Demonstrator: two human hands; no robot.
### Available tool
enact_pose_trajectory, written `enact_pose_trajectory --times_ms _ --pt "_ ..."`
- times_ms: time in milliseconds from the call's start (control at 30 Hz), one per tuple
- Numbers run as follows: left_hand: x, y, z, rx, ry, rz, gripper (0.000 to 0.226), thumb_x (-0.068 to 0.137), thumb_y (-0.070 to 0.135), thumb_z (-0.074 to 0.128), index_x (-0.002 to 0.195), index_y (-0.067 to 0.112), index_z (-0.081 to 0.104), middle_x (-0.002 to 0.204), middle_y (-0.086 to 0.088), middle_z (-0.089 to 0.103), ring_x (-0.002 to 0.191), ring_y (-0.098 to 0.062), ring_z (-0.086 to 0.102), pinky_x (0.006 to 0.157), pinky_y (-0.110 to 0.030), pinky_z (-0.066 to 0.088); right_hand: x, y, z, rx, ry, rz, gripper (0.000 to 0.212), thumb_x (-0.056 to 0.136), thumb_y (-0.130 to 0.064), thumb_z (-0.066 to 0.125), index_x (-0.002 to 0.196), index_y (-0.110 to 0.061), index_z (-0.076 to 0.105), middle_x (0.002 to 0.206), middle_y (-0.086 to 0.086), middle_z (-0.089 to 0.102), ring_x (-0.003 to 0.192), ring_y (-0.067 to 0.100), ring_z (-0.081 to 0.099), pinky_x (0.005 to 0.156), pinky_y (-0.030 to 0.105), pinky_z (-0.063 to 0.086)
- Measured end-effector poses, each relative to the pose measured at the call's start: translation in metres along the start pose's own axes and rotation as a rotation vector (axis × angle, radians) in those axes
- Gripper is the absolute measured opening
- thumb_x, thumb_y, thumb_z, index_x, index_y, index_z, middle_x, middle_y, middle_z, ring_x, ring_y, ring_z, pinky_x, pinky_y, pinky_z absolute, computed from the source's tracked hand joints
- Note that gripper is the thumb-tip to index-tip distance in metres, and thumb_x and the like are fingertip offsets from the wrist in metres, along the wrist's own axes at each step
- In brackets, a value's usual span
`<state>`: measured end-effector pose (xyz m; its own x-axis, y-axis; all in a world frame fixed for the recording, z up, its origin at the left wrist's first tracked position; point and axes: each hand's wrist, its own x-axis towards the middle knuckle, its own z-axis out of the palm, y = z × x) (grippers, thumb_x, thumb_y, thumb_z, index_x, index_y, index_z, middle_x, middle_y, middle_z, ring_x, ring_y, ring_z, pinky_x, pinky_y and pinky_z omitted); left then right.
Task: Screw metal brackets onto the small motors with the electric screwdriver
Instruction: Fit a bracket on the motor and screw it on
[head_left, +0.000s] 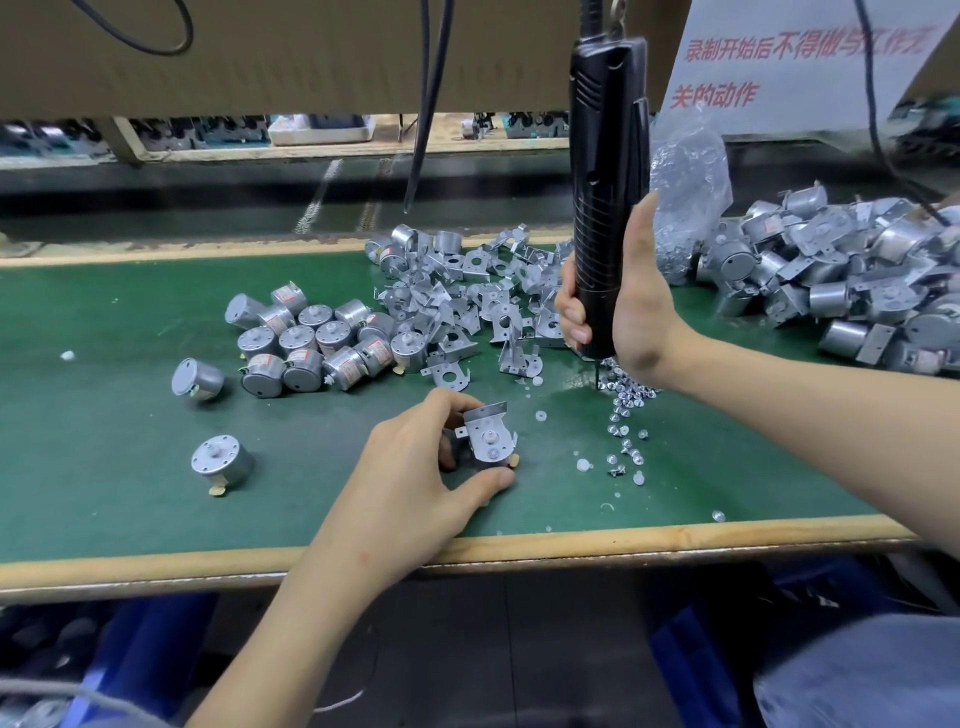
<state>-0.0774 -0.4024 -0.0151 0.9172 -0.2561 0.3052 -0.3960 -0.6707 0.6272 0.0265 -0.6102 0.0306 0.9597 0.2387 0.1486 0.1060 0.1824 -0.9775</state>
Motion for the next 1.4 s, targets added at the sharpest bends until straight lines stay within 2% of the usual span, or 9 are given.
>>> enact_pose_trajectory --times_ms 100,400,667,900,1400 --pt "0.000 -0.001 0.001 0.002 0.002 0.002 0.042 0.075 0.035 0.084 0.106 0.033 0.054 0.094 0.045 0.051 0.083 -0.003 0.055 0.069 -0.004 0.037 0.001 0.000 0.005 0.009 -0.037 -0.013 0.093 0.034 -0.105 0.050 0.060 -0.016 0.050 0.051 0.003 0.045 0.039 0.018 0.038 0.046 0.025 0.035" --pt "0.000 -0.003 0.002 0.021 0.011 0.017 0.042 0.077 0.038 0.082 0.106 0.035 0.052 0.093 0.043 0.051 0.083 -0.007 0.055 0.071 -0.007 0.039 -0.004 0.001 0.025 0.039 -0.124 -0.014 0.091 0.043 -0.100 0.045 0.063 -0.012 0.048 0.051 0.003 0.045 0.039 0.017 0.039 0.044 0.022 0.036" --pt "0.000 -0.003 0.002 0.013 0.014 0.023 0.041 0.077 0.038 0.081 0.106 0.036 0.051 0.095 0.043 0.051 0.085 -0.006 0.055 0.071 -0.006 0.038 -0.006 0.001 0.029 0.032 -0.119 -0.019 0.086 0.051 -0.095 0.036 0.063 -0.010 0.046 0.050 0.003 0.045 0.039 0.018 0.038 0.045 0.023 0.036" --pt "0.000 -0.002 0.002 0.013 0.012 0.034 0.042 0.078 0.035 0.081 0.104 0.038 0.049 0.091 0.045 0.050 0.088 -0.006 0.055 0.073 -0.005 0.038 -0.003 0.002 0.024 0.053 -0.119 -0.013 0.091 0.041 -0.102 0.047 0.060 -0.014 0.048 0.050 0.002 0.044 0.039 0.017 0.039 0.044 0.022 0.037" --pt "0.000 0.000 0.001 0.004 0.018 0.027 0.042 0.078 0.035 0.082 0.103 0.038 0.049 0.095 0.043 0.052 0.085 -0.002 0.055 0.072 -0.004 0.038 -0.007 0.003 0.025 0.034 -0.101 -0.022 0.090 0.047 -0.100 0.043 0.062 -0.011 0.048 0.050 0.003 0.045 0.039 0.017 0.039 0.044 0.022 0.037"
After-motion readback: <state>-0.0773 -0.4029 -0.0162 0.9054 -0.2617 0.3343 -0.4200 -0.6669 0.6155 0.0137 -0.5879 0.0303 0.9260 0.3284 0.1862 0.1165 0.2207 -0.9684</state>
